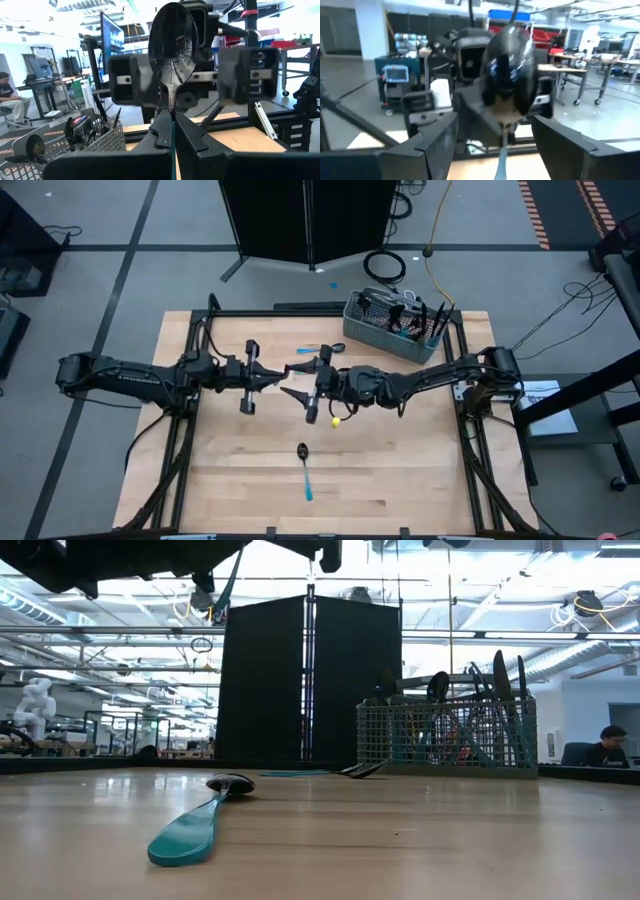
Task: Sort silverware
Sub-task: Put the blue spoon into the left of the blue utensil organizer
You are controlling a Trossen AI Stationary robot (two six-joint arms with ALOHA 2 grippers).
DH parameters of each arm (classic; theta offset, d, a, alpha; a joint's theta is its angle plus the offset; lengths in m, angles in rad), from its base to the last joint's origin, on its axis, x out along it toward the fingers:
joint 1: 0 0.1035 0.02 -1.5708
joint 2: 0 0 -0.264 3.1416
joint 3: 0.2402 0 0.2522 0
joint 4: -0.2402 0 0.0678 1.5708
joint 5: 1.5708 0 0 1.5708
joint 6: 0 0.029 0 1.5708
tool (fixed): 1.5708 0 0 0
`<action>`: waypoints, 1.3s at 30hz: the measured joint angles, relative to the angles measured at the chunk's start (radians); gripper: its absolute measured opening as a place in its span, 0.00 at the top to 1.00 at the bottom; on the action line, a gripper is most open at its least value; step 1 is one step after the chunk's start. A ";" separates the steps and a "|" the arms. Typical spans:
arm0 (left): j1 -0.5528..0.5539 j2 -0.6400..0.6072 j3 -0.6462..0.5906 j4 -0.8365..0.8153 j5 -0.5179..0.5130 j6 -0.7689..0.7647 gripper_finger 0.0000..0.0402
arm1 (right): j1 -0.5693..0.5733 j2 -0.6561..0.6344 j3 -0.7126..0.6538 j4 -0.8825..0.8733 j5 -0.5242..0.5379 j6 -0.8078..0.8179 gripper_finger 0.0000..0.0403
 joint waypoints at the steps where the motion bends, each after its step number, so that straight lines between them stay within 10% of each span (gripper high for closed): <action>1: 0.000 0.000 0.000 0.000 0.000 0.000 1.00 | 0.000 -0.001 0.000 0.008 0.006 0.000 0.38; 30: -0.006 0.057 0.001 0.098 -0.032 -0.063 1.00 | -0.044 0.045 0.000 0.119 -0.023 0.061 0.60; 39: -0.006 0.061 0.001 0.101 -0.037 -0.062 0.99 | -0.046 0.045 0.000 0.128 -0.022 0.034 0.90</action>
